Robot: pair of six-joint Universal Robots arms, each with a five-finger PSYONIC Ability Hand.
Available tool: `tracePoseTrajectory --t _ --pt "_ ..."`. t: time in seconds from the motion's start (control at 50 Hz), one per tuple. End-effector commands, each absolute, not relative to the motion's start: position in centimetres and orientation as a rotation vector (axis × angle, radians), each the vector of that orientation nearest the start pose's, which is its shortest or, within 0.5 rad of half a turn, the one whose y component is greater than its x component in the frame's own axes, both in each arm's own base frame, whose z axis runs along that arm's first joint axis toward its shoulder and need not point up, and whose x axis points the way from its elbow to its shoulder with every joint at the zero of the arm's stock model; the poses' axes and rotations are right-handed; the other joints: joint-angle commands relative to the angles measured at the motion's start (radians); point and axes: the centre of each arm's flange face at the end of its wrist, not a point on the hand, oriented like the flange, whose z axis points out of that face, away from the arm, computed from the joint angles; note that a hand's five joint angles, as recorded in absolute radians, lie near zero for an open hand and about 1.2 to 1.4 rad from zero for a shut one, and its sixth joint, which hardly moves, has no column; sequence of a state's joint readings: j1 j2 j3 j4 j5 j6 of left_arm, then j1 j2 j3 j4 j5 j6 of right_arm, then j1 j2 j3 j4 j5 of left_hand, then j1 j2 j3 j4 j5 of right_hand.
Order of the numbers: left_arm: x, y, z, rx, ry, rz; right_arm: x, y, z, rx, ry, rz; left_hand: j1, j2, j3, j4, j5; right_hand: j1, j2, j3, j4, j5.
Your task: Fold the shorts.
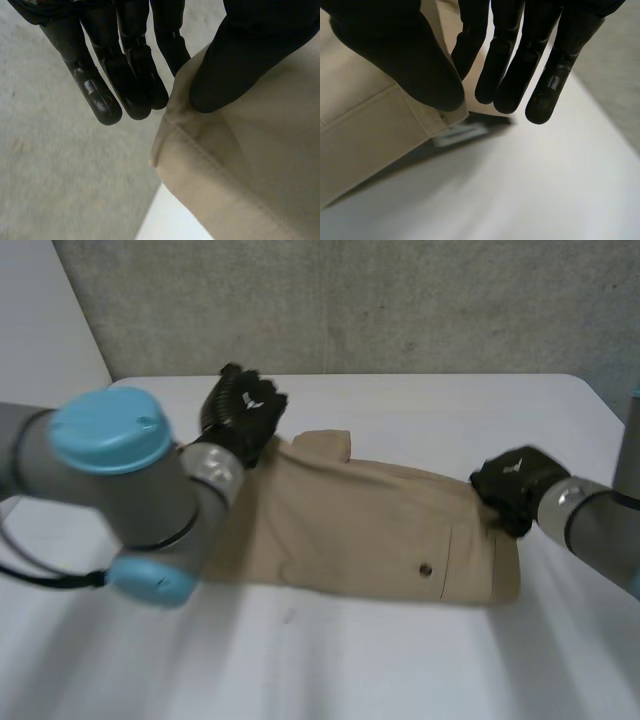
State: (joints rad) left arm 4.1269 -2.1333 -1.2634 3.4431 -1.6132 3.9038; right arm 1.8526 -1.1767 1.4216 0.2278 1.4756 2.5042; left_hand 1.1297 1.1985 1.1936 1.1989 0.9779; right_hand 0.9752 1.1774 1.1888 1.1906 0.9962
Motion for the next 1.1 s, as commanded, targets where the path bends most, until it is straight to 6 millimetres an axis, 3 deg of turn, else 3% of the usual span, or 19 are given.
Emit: tracePoseTrajectory --t 0.02,0.18,0.28,0.4,0.46,0.48,0.5,0.54,0.56,0.62,0.64,0.72,0.82,0.88,0.96,1.02,1.04,1.1 --pt "-38.5 -34.9 20.4 1.248 1.432 -2.369 23.2 -34.3 20.6 -1.019 2.391 -2.159 0.267 0.198 0.203 0.197 0.244 0.421 0.219 0.207 0.206 0.226" --pt "-40.4 -38.5 17.5 1.28 1.294 -2.48 24.3 -37.3 19.3 -0.939 2.245 -2.365 0.267 0.198 0.203 0.197 0.244 0.421 0.219 0.207 0.206 0.226" --pt "-39.7 -41.5 15.6 1.22 1.242 -2.499 24.8 -39.0 17.1 -0.945 2.249 -2.366 0.267 0.198 0.203 0.197 0.244 0.421 0.219 0.207 0.206 0.226" --pt "-39.9 -42.0 13.2 1.268 1.217 -2.521 25.3 -40.1 14.7 -1.069 2.274 -2.354 0.267 0.198 0.203 0.197 0.244 0.421 0.219 0.207 0.206 0.226" --pt "-40.0 -42.0 13.0 1.26 1.207 -2.548 25.4 -40.3 14.6 -1.094 2.262 -2.365 0.267 0.198 0.203 0.197 0.244 0.421 0.219 0.207 0.206 0.226" --pt "-40.0 -42.0 12.8 1.249 1.206 -2.568 25.5 -40.8 14.8 -1.095 2.256 -2.392 0.267 0.198 0.203 0.197 0.244 0.006 -0.196 -0.207 -0.209 -0.189" --pt "-40.0 -42.0 12.8 1.244 1.209 -2.579 25.5 -41.0 15.0 -1.089 2.254 -2.404 0.232 0.163 0.168 0.163 0.209 -0.253 -0.456 -0.467 -0.469 -0.449" --pt "-39.9 -41.8 12.5 1.239 1.23 -2.6 25.6 -41.4 15.0 -1.081 2.256 -2.413 -0.314 -0.383 -0.378 -0.383 -0.337 -0.79 -0.993 -1.004 -1.006 -0.986" --pt "-39.8 -41.6 12.5 1.23 1.256 -2.624 25.6 -41.6 15.0 -1.075 2.253 -2.416 -0.875 -0.944 -0.939 -0.944 -0.898 -0.801 -1.003 -1.014 -1.016 -0.996" --pt "-39.8 -41.3 14.2 1.189 1.226 -2.683 25.6 -41.6 17.2 -1.035 2.198 -2.468 -0.949 -1.017 -1.013 -1.018 -0.971 -0.801 -1.003 -1.014 -1.016 -0.996" --pt "-39.7 -41.1 15.6 1.156 1.184 -2.714 25.5 -41.4 19.3 -0.993 2.153 -2.518 -0.955 -1.024 -1.019 -1.024 -0.978 -0.801 -1.003 -1.014 -1.016 -0.996" --pt "-39.4 -39.9 19.3 1.097 1.106 -2.763 25.0 -40.2 24.3 -0.844 2.039 -2.604 -0.955 -1.024 -1.019 -1.024 -0.978 -0.801 -1.003 -1.014 -1.016 -0.996" --pt "-38.6 -38.1 22.6 1.081 1.084 -2.784 24.3 -38.7 27.6 -0.713 1.973 -2.616 -0.955 -1.024 -1.019 -1.024 -0.978 -0.801 -1.003 -1.014 -1.016 -0.996" --pt "-37.7 -36.3 24.3 1.072 1.126 -2.781 23.8 -36.0 29.1 -0.742 2.007 -2.531 -0.946 -1.014 -1.009 -1.015 -0.968 -0.801 -1.003 -1.014 -1.016 -0.996" --pt "-36.1 -33.7 26.0 1.021 1.239 -2.776 23.4 -33.4 28.1 -0.837 2.121 -2.34 -0.928 -0.997 -0.992 -0.997 -0.951 -0.801 -1.003 -1.014 -1.016 -0.996" --pt "-34.5 -31.8 26.4 0.961 1.382 -2.751 23.2 -32.5 27.0 -0.862 2.192 -2.243 -0.925 -0.994 -0.989 -0.994 -0.948 -0.801 -1.003 -1.014 -1.016 -0.996" --pt "-33.7 -31.0 26.4 0.935 1.466 -2.727 22.8 -30.8 24.8 -0.849 2.329 -2.032 -0.916 -0.985 -0.98 -0.985 -0.939 -0.801 -1.003 -1.014 -1.016 -0.996" --pt "-32.0 -28.9 25.5 0.926 1.712 -2.632 22.5 -29.6 23.5 -0.811 2.397 -1.896 -0.89 -0.959 -0.954 -0.959 -0.913 -0.718 -0.92 -0.931 -0.933 -0.913"
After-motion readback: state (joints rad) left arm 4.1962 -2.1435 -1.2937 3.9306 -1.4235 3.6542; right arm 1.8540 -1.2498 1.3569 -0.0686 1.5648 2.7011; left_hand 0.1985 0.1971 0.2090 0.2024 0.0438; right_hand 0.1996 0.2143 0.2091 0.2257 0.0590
